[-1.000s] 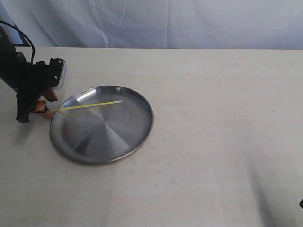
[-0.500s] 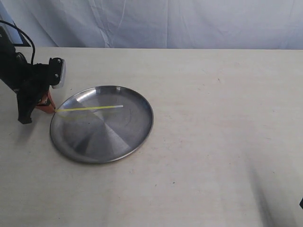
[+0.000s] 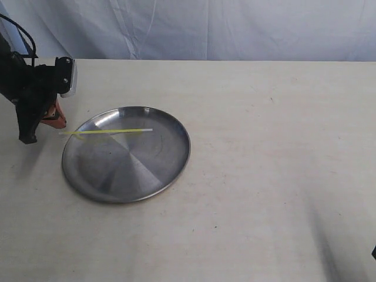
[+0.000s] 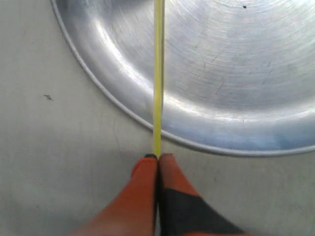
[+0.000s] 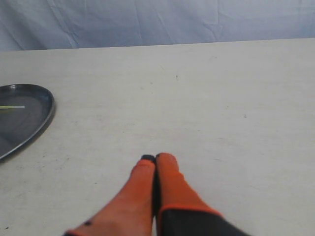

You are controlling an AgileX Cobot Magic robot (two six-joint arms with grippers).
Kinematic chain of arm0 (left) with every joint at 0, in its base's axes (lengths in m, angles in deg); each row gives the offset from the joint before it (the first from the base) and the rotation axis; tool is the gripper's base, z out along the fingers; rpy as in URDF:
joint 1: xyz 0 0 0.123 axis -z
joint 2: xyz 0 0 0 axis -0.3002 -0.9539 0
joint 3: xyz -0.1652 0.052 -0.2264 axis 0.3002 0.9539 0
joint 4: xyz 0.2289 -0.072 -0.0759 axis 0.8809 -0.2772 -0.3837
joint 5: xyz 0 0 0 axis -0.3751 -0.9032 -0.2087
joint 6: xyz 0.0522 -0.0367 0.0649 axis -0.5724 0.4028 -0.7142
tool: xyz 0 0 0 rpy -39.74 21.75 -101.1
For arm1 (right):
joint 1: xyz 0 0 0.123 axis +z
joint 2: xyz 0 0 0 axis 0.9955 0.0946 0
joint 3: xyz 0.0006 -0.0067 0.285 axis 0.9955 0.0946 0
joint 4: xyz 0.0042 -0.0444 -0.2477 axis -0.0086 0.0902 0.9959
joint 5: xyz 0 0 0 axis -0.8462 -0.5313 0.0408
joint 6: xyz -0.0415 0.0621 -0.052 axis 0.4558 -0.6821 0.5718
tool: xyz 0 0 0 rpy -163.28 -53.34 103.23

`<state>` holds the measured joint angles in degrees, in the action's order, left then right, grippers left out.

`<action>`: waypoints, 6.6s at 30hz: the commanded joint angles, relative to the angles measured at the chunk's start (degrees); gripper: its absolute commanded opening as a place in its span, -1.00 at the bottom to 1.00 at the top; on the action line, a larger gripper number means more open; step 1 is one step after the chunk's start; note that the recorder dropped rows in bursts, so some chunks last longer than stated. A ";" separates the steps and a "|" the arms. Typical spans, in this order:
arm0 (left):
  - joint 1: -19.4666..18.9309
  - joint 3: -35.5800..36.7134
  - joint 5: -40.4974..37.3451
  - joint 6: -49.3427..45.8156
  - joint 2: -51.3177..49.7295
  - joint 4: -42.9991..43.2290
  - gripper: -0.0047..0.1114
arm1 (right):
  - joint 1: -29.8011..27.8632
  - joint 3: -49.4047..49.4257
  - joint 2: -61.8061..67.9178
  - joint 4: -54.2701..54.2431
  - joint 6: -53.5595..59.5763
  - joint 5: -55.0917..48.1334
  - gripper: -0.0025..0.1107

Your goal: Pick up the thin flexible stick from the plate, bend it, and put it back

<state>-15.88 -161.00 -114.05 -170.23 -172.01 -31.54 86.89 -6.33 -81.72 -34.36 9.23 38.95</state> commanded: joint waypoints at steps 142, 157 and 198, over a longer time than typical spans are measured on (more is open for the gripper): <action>14.52 17.08 -24.76 16.42 18.96 -52.65 -0.92 | 28.45 -47.70 70.26 7.17 -44.51 24.20 0.11; 14.52 17.08 -25.54 15.19 18.96 -52.65 -0.92 | 28.45 -47.70 75.67 10.97 -44.28 29.87 -0.95; 14.52 17.08 -25.93 3.40 18.96 -61.34 -0.92 | 32.03 -47.70 75.67 27.42 -41.94 16.62 -0.97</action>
<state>-1.86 -143.14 -141.05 -166.29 -153.60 -83.00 117.57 -54.67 -6.37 -7.36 -33.15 58.00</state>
